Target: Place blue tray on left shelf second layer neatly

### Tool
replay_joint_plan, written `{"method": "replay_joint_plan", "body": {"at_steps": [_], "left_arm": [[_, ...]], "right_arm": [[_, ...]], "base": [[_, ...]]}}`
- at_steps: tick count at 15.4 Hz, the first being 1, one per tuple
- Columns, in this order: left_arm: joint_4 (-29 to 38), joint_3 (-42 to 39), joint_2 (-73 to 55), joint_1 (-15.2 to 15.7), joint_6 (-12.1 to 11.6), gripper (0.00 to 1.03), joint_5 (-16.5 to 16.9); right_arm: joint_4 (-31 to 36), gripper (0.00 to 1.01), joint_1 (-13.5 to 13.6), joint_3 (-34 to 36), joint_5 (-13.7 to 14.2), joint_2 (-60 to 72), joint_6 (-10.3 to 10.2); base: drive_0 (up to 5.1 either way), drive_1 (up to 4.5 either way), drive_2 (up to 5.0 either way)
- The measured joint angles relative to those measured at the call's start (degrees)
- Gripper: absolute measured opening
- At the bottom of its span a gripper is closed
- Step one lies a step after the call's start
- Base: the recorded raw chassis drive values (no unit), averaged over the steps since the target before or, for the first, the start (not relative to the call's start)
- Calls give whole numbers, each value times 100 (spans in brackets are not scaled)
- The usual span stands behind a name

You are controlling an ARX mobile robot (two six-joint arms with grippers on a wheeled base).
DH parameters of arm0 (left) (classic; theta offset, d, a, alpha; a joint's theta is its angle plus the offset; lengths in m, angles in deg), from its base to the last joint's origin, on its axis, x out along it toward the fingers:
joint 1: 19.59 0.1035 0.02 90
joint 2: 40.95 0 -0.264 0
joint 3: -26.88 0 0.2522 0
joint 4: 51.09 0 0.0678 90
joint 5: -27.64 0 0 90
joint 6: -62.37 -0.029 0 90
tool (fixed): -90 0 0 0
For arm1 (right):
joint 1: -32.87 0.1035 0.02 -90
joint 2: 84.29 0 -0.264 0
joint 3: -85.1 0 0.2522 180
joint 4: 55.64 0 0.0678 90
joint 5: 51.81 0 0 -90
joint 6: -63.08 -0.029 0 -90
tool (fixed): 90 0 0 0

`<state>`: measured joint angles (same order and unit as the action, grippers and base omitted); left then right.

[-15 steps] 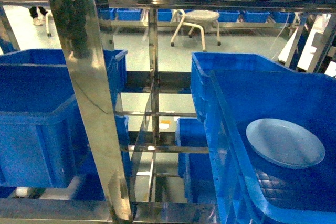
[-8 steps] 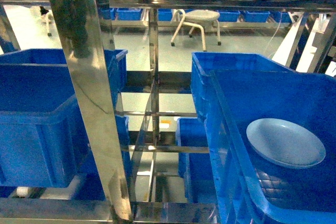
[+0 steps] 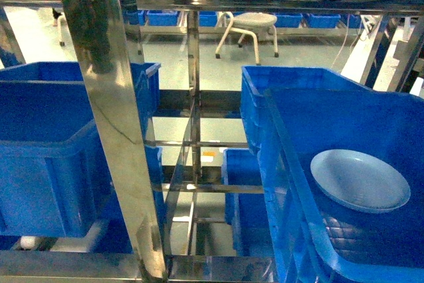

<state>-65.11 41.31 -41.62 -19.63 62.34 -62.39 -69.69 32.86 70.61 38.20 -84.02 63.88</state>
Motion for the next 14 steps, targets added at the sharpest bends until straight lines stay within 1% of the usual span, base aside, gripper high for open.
{"method": "replay_joint_plan", "body": {"at_steps": [3, 4, 7, 9, 14], "left_arm": [[0, 0, 0, 0, 0, 98, 0], [0, 0, 0, 0, 0, 98, 0], [0, 0, 0, 0, 0, 98, 0], [0, 0, 0, 0, 0, 98, 0], [0, 0, 0, 0, 0, 98, 0]], "right_arm": [[0, 26, 0, 0, 0, 0, 0], [2, 36, 0, 0, 0, 0, 0], [0, 74, 0, 0, 0, 0, 0], [2, 98, 0, 0, 0, 0, 0], [0, 98, 0, 0, 0, 0, -9]], "base": [[0, 0, 0], [0, 0, 0], [0, 0, 0], [0, 0, 0], [0, 0, 0]]}}
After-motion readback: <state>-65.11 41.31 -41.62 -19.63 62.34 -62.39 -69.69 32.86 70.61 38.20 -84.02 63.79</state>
